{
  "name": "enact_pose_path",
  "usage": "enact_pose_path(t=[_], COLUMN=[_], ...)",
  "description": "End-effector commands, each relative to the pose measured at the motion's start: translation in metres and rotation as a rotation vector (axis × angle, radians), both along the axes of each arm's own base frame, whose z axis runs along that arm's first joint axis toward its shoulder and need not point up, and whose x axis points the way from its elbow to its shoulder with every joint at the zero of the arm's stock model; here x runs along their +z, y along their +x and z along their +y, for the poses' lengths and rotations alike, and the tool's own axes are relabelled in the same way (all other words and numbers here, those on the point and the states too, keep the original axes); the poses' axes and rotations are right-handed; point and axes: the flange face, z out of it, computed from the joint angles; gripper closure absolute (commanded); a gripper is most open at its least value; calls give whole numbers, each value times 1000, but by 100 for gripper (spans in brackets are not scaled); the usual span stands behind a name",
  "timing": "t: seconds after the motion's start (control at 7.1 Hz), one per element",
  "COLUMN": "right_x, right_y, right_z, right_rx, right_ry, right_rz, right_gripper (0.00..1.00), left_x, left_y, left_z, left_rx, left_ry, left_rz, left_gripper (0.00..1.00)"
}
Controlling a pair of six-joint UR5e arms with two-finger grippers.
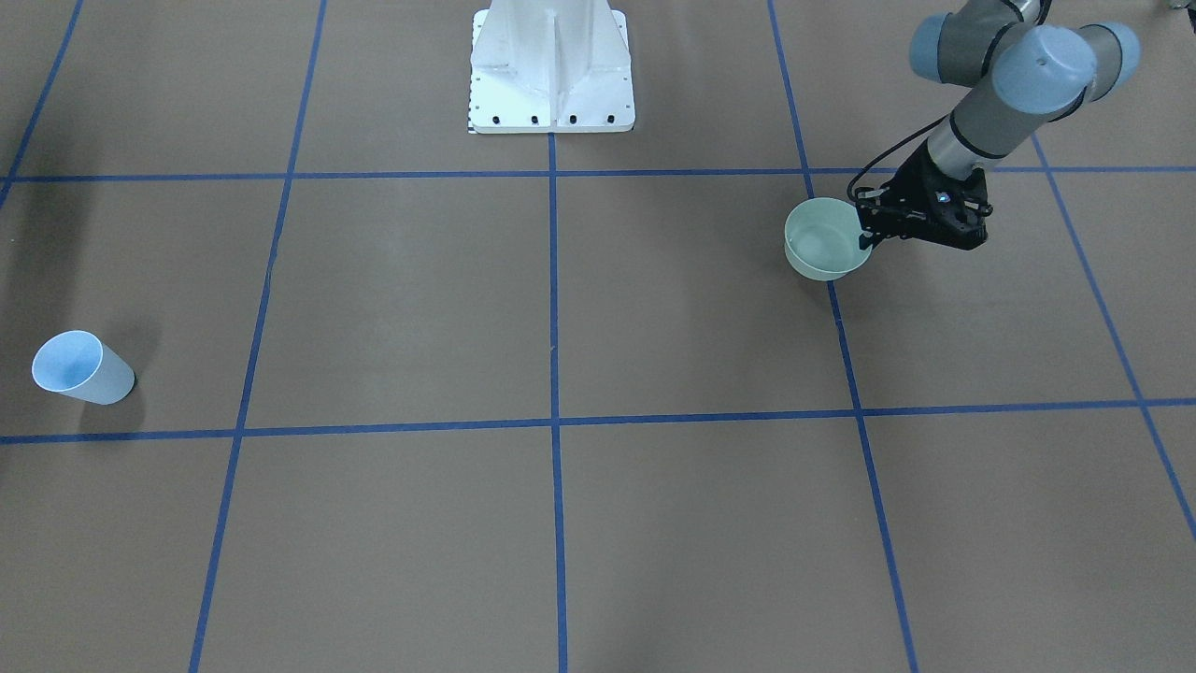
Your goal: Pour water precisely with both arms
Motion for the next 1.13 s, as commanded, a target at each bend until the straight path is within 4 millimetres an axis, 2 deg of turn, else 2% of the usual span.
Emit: enact_pose_path(t=[0.0,0.14,0.28,0.42,0.56,0.7,0.84,0.99], right_x=[1,1,0,-1,-2,-3,-4,-5], right_y=[0,0,0,0,0,0,0,0], right_z=[0,0,0,-1,-1,-3,-5,-5], right_rx=[0,0,0,0,0,1,0,1], right_ry=[-1,1,2,4,5,6,10,10], right_rz=[0,0,0,0,-1,-1,-1,-1], right_gripper=[0,0,0,0,0,0,0,0], left_x=[-74,-111,-138,-158,-186,-218,-230,-229], left_y=[39,59,81,113,147,186,207,229], left_z=[-35,-52,-69,-79,-97,-106,-113,-103], left_rx=[-29,-42,-62,-65,-63,-60,-67,-70], left_ry=[-40,-65,-91,-120,-133,-158,-163,-147], left_rz=[2,-2,0,7,13,19,11,-11], left_gripper=[100,100,100,100,100,100,100,100])
